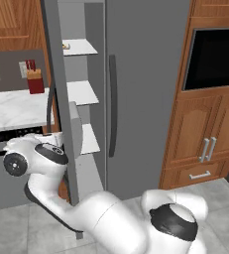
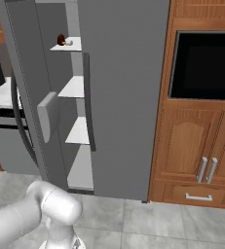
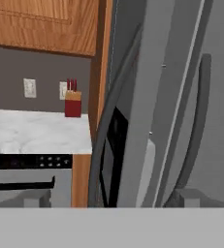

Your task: There's a steak in the fridge that needs to be moved to the freezer for freezing. Pick up the steak from the fridge, place it on any shelf in the freezer, and close the fridge and freezer doors when done.

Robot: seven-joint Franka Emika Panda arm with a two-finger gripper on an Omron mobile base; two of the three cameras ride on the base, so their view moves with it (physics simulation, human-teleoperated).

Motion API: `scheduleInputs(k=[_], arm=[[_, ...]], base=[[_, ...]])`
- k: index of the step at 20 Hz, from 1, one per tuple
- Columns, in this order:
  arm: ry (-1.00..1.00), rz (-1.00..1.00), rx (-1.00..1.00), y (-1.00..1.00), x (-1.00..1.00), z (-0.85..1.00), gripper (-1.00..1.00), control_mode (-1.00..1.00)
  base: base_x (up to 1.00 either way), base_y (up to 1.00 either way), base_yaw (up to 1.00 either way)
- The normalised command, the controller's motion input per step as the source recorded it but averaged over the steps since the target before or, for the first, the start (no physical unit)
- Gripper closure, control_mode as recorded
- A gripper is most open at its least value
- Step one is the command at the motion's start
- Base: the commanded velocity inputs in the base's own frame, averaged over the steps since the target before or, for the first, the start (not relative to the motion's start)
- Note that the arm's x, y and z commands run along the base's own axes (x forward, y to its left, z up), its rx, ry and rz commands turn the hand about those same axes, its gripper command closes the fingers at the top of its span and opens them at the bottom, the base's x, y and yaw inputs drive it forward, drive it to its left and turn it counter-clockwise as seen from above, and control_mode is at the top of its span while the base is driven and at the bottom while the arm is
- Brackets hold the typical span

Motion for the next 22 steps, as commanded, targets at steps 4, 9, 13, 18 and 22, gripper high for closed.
scheduleInputs(k=[4,9,13,18,22], arm=[[0.11,-0.09,-0.25,0.01,0.16,-0.41,-1.00,-1.00],[-0.14,0.00,-0.04,-0.27,0.00,-0.80,-1.00,-1.00],[-0.28,0.00,0.00,-0.42,0.00,-0.71,-1.00,-1.00],[-0.23,0.00,0.07,-0.47,0.11,-0.45,-1.00,-1.00],[-0.04,0.00,0.09,-0.23,0.24,-0.22,-1.00,-1.00]], base=[[0.00,0.00,0.00],[0.00,0.00,0.00],[0.00,0.00,0.00],[0.00,0.00,0.00],[0.00,0.00,0.00]])
